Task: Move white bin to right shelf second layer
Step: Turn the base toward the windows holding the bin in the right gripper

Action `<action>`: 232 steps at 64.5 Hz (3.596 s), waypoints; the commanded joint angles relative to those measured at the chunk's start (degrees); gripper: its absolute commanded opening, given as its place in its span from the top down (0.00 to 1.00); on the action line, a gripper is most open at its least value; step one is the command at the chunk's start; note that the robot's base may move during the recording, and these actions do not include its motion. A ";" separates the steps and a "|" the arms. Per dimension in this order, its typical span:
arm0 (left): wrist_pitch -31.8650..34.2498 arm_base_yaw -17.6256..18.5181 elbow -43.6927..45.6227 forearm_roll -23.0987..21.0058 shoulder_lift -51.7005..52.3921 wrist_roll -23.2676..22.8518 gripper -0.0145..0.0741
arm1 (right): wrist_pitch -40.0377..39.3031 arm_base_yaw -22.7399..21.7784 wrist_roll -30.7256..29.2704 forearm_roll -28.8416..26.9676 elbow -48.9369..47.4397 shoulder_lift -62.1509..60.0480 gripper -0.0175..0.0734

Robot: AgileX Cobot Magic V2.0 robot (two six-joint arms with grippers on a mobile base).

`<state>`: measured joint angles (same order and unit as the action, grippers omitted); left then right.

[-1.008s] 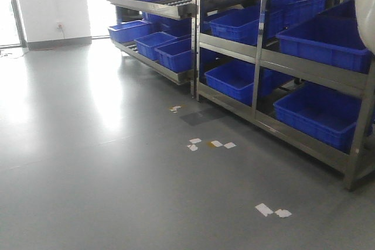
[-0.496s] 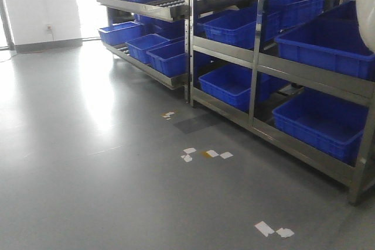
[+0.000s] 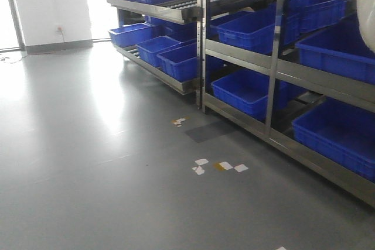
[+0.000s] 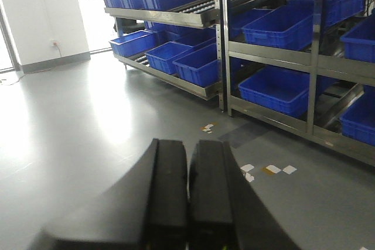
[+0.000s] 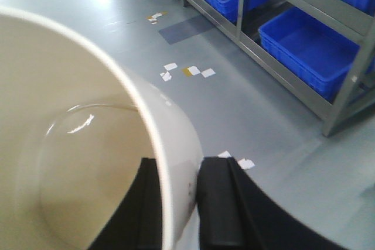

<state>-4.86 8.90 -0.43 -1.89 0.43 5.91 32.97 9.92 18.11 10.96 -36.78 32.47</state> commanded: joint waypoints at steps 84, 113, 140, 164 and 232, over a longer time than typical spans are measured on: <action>4.86 0.06 -2.11 -0.13 0.80 0.10 0.74 | -5.74 -0.35 0.08 0.92 -1.78 0.37 0.73; 4.86 0.06 -2.11 -0.13 0.80 0.10 0.74 | -5.74 -0.35 0.08 0.92 -1.78 0.37 0.73; 4.86 0.06 -2.11 -0.13 0.80 0.10 0.74 | -5.74 -0.35 0.08 0.92 -1.78 0.37 0.73; 4.86 0.06 -2.11 -0.13 0.80 0.10 0.74 | -5.74 -0.35 0.08 0.92 -1.78 0.37 0.73; 4.86 0.06 -2.11 -0.13 0.80 0.10 0.74 | -5.74 -0.35 0.08 0.92 -1.78 0.37 0.73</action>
<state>-4.86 8.90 -0.43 -1.89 0.43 5.91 32.97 9.92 18.11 10.96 -36.78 32.47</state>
